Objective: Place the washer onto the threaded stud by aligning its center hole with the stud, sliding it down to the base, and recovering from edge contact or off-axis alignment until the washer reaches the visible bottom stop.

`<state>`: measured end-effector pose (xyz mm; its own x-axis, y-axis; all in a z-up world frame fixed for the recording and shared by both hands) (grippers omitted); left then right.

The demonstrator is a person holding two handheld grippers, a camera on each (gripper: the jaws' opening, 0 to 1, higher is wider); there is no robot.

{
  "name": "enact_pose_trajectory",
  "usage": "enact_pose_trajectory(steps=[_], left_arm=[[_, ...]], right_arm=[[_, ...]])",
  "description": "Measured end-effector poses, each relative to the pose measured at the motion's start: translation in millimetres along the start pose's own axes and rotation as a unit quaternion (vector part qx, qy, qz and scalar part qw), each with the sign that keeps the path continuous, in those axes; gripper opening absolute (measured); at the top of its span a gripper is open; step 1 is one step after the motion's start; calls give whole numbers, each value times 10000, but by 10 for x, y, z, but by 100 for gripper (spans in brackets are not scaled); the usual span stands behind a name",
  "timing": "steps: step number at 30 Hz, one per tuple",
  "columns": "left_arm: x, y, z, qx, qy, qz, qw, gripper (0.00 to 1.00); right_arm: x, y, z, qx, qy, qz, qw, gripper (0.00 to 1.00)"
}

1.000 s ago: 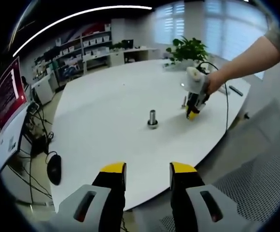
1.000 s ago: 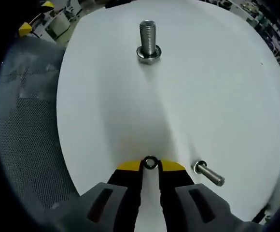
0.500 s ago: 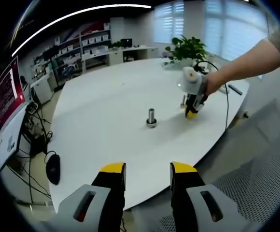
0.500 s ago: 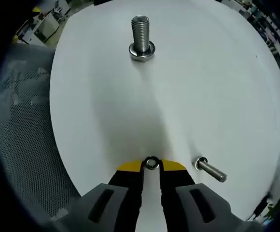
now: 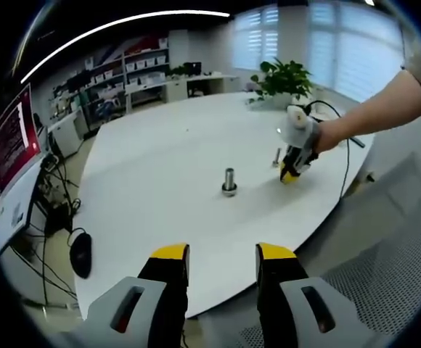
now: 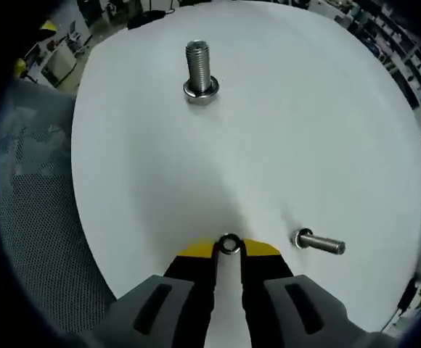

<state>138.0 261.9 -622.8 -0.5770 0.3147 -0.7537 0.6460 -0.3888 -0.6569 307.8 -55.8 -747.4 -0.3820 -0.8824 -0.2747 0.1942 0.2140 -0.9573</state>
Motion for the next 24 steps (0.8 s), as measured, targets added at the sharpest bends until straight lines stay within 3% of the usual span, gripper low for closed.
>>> enact_pose_trajectory(steps=[3, 4, 10, 17, 24], left_arm=[[-4, -15, -11, -66, -46, 57, 10000, 34], [-2, -14, -13, -79, -58, 53, 9999, 34], [8, -7, -5, -102, -1, -3, 9999, 34], [17, 7, 9, -32, 39, -61, 10000, 34], [22, 8, 4, -11, -1, -70, 10000, 34]], right_arm=[[59, -10, 9, -11, 113, 184, 9998, 14], [71, -4, 18, -34, 337, 270, 9991, 14], [94, -1, 13, 37, 484, 409, 9980, 14], [131, 6, 62, 36, 944, 580, 9938, 13], [98, -126, 84, 78, 1190, 903, 9888, 13]])
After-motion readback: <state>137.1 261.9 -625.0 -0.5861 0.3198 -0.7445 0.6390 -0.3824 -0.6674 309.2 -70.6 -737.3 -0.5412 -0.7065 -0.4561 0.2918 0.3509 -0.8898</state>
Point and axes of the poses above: the point that each gripper's makers call its tool centre point, and the gripper's own axes: y roughly forward along the fingers, z roughly to its right, x roughly out of its underside, the point moved 10 cm from there along -y, roughly backward along the fingers, and after that the axes turned 1 degree about x, right-handed, at the moved point
